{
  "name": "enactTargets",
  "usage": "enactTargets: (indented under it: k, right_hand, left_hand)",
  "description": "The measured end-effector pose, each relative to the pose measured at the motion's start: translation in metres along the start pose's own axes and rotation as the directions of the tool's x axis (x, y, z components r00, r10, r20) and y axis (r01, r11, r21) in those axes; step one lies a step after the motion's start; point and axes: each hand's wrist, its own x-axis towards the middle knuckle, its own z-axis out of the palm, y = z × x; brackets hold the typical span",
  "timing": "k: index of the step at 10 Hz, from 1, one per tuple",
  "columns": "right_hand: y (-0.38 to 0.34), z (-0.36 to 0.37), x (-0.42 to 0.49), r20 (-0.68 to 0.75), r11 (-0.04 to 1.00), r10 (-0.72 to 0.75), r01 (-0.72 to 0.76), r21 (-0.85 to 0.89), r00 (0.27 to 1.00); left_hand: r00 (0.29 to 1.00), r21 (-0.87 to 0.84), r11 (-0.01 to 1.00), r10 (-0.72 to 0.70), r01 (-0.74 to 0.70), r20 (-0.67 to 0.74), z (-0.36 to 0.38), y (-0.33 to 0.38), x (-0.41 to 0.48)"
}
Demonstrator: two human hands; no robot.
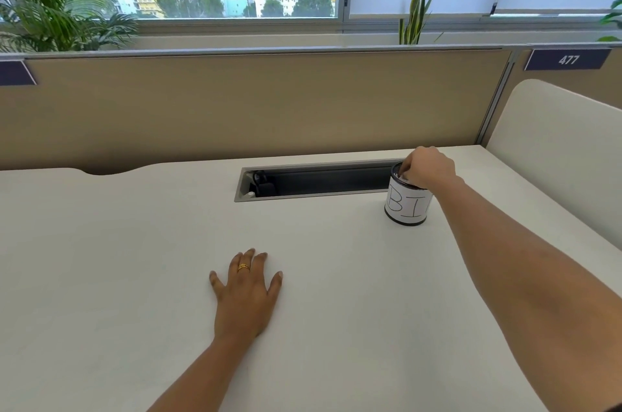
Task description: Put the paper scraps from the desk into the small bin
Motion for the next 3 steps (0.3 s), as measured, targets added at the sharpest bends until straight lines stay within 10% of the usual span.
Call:
enactTargets:
  k: [3]
  right_hand:
    - [-0.016, -0.005, -0.045, -0.391, 0.96, -0.137, 0.219, 0.175, 0.91]
  left_hand:
    - [0.999, 0.017, 1.0, -0.007, 0.006, 0.048, -0.008, 0.001, -0.007]
